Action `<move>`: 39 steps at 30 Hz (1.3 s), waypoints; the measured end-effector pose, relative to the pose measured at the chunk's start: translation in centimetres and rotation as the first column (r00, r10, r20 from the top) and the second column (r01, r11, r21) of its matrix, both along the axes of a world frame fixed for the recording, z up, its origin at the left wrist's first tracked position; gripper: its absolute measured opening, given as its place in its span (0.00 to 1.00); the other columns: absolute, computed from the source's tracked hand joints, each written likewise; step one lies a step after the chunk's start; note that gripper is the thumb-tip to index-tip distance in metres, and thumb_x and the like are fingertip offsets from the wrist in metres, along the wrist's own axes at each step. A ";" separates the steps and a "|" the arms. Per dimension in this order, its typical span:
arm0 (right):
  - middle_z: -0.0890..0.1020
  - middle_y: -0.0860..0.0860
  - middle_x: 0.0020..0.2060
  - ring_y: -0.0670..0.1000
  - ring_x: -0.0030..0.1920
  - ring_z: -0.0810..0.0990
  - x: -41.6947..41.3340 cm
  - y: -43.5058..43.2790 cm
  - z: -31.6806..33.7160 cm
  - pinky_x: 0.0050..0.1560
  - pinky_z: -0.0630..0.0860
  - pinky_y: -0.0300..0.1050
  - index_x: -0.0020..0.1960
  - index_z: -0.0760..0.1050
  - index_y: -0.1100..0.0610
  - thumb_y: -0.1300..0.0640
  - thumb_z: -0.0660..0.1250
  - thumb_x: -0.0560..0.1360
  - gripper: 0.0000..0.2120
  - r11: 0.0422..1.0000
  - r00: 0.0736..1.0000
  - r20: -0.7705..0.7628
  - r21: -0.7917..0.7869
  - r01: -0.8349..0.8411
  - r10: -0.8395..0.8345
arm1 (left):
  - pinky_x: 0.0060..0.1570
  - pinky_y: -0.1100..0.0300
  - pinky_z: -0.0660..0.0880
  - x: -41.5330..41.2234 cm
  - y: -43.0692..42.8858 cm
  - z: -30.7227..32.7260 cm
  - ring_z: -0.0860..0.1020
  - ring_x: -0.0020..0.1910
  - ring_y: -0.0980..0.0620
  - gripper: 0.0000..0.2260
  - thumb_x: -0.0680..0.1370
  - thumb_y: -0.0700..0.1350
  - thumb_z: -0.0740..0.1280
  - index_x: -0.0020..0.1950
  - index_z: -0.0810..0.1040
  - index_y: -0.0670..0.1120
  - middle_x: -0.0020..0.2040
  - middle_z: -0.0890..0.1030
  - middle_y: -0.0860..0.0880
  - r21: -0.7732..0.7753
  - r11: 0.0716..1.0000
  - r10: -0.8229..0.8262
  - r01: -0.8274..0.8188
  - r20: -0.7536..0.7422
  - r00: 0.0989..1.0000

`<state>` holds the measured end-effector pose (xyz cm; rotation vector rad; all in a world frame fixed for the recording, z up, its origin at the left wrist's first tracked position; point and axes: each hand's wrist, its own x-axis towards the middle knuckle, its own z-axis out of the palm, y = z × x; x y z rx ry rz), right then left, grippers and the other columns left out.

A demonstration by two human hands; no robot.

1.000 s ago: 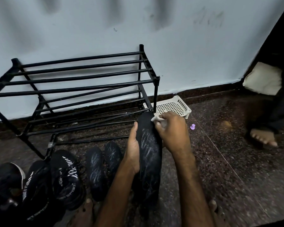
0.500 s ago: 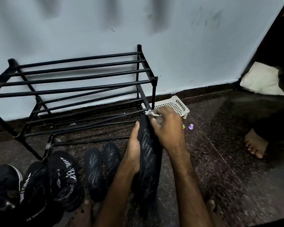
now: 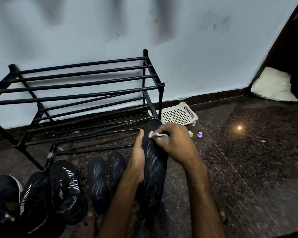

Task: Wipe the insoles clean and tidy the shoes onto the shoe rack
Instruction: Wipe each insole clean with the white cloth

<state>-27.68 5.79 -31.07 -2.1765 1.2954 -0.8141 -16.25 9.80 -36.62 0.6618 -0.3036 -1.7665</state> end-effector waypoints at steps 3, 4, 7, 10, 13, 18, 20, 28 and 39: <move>0.80 0.47 0.46 0.42 0.41 0.75 -0.4 -0.3 0.0 0.37 0.65 0.24 0.51 0.82 0.56 0.60 0.72 0.73 0.07 0.970 0.975 -0.005 -0.099 0.223 -0.224 | 0.52 0.51 0.80 -0.2 0.1 0.2 0.83 0.54 0.45 0.28 0.80 0.62 0.55 0.59 0.83 0.42 0.57 0.83 0.40 -0.013 1.000 -0.018 0.018 0.025 1.000; 0.80 0.48 0.47 0.42 0.42 0.74 0.0 -0.3 0.2 0.38 0.65 0.22 0.53 0.81 0.57 0.60 0.72 0.74 0.08 0.961 0.969 0.018 -0.127 0.246 -0.245 | 0.54 0.51 0.79 -0.3 0.2 0.3 0.82 0.55 0.45 0.28 0.80 0.62 0.55 0.60 0.83 0.41 0.57 0.82 0.40 0.000 1.000 -0.016 0.016 0.024 1.000; 0.81 0.46 0.47 0.41 0.43 0.76 1.0 0.0 0.2 0.44 0.67 0.21 0.52 0.82 0.55 0.59 0.72 0.74 0.07 0.991 0.997 0.045 -0.113 0.073 -0.069 | 0.71 0.50 0.64 -0.3 0.1 0.2 0.78 0.59 0.44 0.27 0.80 0.62 0.58 0.60 0.81 0.41 0.58 0.80 0.39 0.001 1.000 0.003 -0.003 0.026 1.000; 0.81 0.45 0.46 0.43 0.45 0.79 0.0 -0.2 -0.6 0.47 0.72 0.32 0.51 0.83 0.52 0.57 0.72 0.74 0.06 0.998 0.999 0.004 -0.049 0.036 -0.036 | 0.64 0.51 0.73 0.3 0.1 0.1 0.80 0.53 0.45 0.28 0.79 0.63 0.58 0.58 0.82 0.40 0.55 0.81 0.39 -0.010 1.000 0.000 0.001 0.046 0.999; 0.80 0.46 0.47 0.43 0.42 0.77 -1.0 -0.6 -0.4 0.46 0.72 0.32 0.53 0.83 0.54 0.59 0.73 0.73 0.08 0.976 0.981 0.015 -0.103 0.193 -0.193 | 0.55 0.51 0.77 0.6 -0.1 0.0 0.81 0.52 0.45 0.30 0.78 0.64 0.59 0.64 0.79 0.40 0.57 0.81 0.40 0.009 1.000 0.004 -0.005 0.082 0.997; 0.84 0.43 0.39 0.41 0.38 0.82 -2.1 -0.5 -0.4 0.45 0.81 0.46 0.44 0.84 0.50 0.58 0.74 0.71 0.04 0.991 0.999 -0.023 0.136 -0.022 0.025 | 0.42 0.56 0.80 1.0 -0.1 -0.2 0.83 0.42 0.47 0.29 0.79 0.64 0.57 0.56 0.82 0.39 0.47 0.84 0.41 -0.007 1.000 -0.006 0.007 0.088 0.996; 0.84 0.44 0.39 0.41 0.39 0.82 -2.4 -0.6 -0.7 0.46 0.81 0.47 0.44 0.84 0.50 0.58 0.74 0.70 0.04 0.996 0.999 -0.035 0.086 0.018 -0.015 | 0.41 0.55 0.80 0.9 -0.1 0.1 0.83 0.42 0.47 0.29 0.79 0.63 0.56 0.56 0.82 0.39 0.47 0.84 0.41 -0.007 1.000 -0.017 0.017 0.092 0.996; 0.83 0.43 0.42 0.43 0.42 0.80 -1.8 -0.4 -0.9 0.47 0.80 0.48 0.45 0.83 0.50 0.57 0.74 0.71 0.05 0.999 1.000 -0.009 0.051 0.007 -0.007 | 0.45 0.55 0.81 0.6 0.0 0.3 0.84 0.47 0.47 0.29 0.81 0.62 0.54 0.56 0.83 0.40 0.52 0.84 0.40 -0.028 0.999 -0.038 0.040 0.048 0.998; 0.83 0.45 0.45 0.45 0.43 0.81 -1.9 -0.2 -0.7 0.49 0.81 0.50 0.49 0.83 0.52 0.55 0.74 0.73 0.05 0.985 0.986 -0.007 -0.036 0.166 -0.167 | 0.45 0.55 0.79 0.5 -0.3 0.2 0.82 0.45 0.47 0.28 0.79 0.62 0.59 0.60 0.80 0.39 0.52 0.81 0.40 -0.025 1.000 -0.006 0.007 0.064 0.998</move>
